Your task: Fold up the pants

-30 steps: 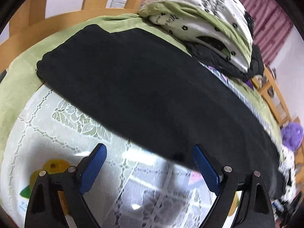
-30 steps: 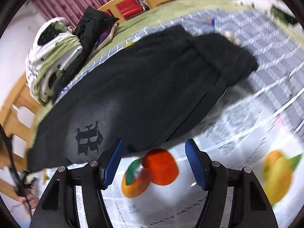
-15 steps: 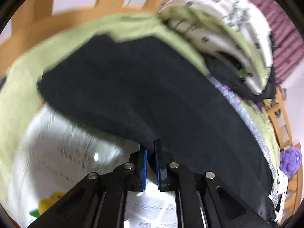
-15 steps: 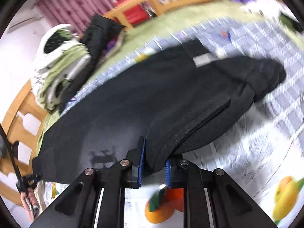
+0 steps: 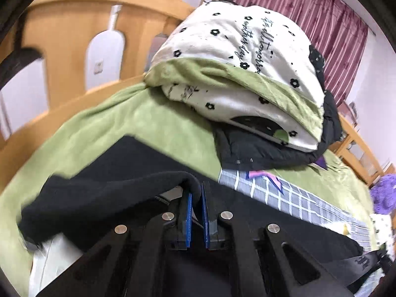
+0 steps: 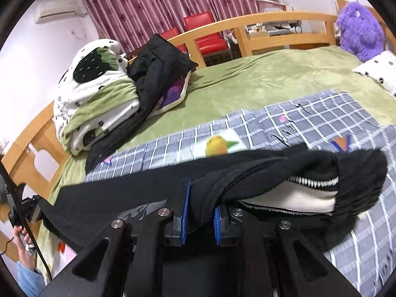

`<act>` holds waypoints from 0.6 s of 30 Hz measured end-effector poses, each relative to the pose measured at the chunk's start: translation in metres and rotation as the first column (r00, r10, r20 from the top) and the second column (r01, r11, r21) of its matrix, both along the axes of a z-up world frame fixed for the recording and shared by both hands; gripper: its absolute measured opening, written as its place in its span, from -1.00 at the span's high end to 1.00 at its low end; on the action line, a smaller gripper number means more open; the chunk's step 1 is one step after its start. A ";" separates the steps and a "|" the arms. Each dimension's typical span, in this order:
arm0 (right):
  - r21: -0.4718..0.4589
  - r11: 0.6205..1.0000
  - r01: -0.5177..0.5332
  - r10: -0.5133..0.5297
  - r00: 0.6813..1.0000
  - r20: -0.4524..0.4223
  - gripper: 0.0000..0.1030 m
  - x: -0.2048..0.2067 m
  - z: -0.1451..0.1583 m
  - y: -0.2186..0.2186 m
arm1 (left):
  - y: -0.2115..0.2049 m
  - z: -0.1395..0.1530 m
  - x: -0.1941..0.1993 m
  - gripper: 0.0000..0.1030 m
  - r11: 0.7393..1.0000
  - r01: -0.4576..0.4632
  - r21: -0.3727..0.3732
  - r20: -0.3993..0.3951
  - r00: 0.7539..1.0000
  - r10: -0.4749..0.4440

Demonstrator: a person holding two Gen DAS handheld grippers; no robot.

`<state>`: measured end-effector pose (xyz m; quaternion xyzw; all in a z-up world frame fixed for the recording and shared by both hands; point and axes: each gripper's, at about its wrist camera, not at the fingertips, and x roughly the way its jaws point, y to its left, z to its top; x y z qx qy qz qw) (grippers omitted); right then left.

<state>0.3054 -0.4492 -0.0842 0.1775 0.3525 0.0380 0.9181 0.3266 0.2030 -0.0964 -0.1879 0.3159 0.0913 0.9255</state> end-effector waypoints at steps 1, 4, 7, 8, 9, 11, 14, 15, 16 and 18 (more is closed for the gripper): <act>0.002 1.000 0.002 -0.001 1.000 -0.014 0.69 0.020 -0.005 -0.002 | -0.002 -0.004 0.018 0.85 1.000 -0.002 0.019 -0.009 1.000 0.002; 0.022 1.000 0.007 -0.004 0.994 -0.105 0.58 0.071 -0.031 -0.007 | -0.009 -0.023 0.058 0.76 0.998 -0.018 0.055 -0.063 0.998 0.022; 0.083 0.996 0.044 -0.025 0.974 -0.225 0.44 0.101 -0.064 -0.016 | -0.019 -0.037 0.072 0.31 0.994 -0.038 0.101 -0.097 0.994 0.048; 0.094 0.994 0.056 -0.033 0.972 -0.232 0.41 0.102 -0.070 -0.018 | -0.026 -0.036 0.069 0.07 0.992 -0.027 0.125 -0.076 0.996 0.037; 0.093 0.994 0.058 -0.037 0.974 -0.222 0.35 0.098 -0.071 -0.018 | -0.030 -0.034 0.064 -0.09 0.990 -0.018 0.137 -0.056 0.998 0.026; 0.084 0.996 0.040 -0.026 0.986 -0.163 0.09 0.078 -0.065 -0.016 | -0.036 -0.029 0.052 -0.44 0.988 -0.005 0.154 -0.026 1.000 0.009; 0.046 0.998 0.031 -0.026 0.994 -0.107 -0.06 0.042 -0.055 -0.012 | -0.045 -0.020 0.023 -0.44 0.980 0.032 0.196 -0.030 0.999 -0.027; 0.030 0.999 0.024 -0.020 0.993 -0.113 -0.05 0.031 -0.054 -0.011 | -0.046 -0.020 0.016 -0.44 0.978 0.036 0.204 -0.042 0.999 -0.028; 0.022 1.000 0.018 -0.015 0.993 -0.120 -0.06 0.021 -0.054 -0.010 | -0.046 -0.021 0.007 -0.44 0.977 0.042 0.208 -0.056 0.998 -0.031; 0.017 1.000 0.009 -0.007 0.989 -0.148 -0.06 -0.004 -0.057 -0.010 | -0.042 -0.027 -0.018 -0.45 0.978 0.057 0.200 -0.091 0.995 -0.039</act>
